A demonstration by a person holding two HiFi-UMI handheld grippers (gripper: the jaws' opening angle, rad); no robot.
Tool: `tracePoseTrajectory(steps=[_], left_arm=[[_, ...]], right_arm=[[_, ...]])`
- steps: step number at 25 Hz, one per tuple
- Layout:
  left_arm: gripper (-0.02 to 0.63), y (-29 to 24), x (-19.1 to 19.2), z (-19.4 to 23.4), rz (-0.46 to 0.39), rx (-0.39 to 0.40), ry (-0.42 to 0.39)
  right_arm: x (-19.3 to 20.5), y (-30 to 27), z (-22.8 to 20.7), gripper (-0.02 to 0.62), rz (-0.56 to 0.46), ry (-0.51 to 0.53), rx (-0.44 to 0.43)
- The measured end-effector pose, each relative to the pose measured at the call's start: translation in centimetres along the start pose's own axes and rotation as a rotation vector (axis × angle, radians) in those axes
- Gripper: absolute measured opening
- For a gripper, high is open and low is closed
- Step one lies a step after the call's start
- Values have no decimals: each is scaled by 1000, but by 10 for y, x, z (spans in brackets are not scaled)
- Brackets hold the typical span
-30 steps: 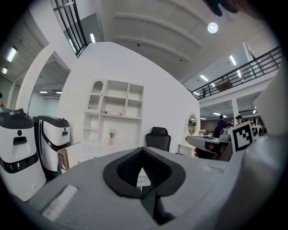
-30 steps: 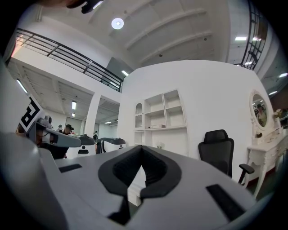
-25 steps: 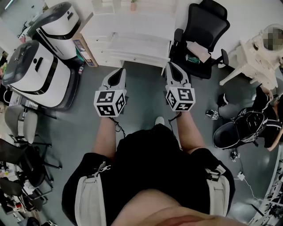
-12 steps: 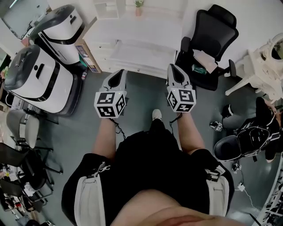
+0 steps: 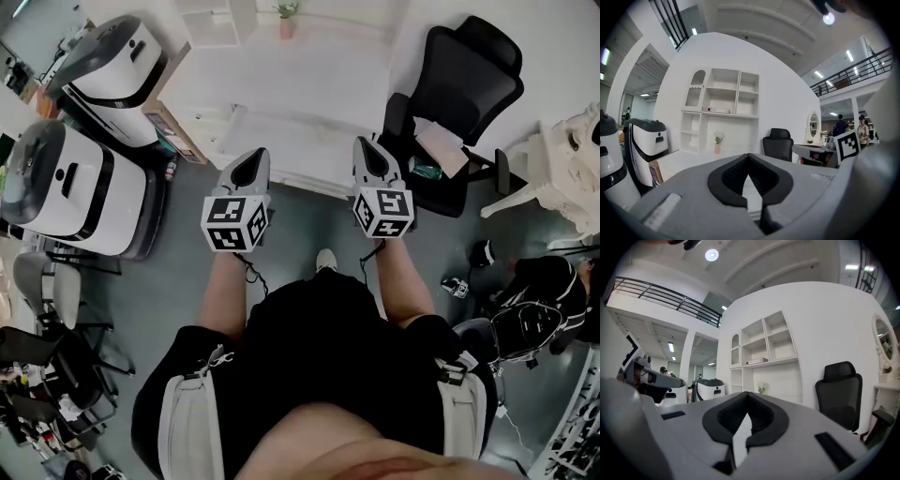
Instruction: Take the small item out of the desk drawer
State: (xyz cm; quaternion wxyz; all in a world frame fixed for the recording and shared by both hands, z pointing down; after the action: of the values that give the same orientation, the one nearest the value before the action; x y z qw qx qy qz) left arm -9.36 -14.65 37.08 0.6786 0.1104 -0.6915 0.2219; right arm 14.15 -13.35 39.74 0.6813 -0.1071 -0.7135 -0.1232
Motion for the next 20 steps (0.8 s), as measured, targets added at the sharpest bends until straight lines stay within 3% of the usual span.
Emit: tracePoseTrajectory(steps=[8, 20], left_arm=[[12, -101, -14, -8, 29, 6, 2], [12, -150, -7, 36, 79, 33, 9]], right_arm=[[10, -77, -63, -2, 69, -19, -40], [61, -141, -64, 5, 228, -39, -40]])
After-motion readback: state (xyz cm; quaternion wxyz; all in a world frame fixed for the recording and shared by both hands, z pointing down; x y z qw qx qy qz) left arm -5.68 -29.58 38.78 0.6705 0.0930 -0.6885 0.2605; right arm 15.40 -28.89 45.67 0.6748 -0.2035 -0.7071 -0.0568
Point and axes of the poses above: the fingertips, and each gripper's own axes: y backward along the fingers, z to its left, x out of its underside, the point moved 6 cm from there along y, backward along the fingers, and after that the axes turned 8 degrees about -x, right-handed, at the moved point
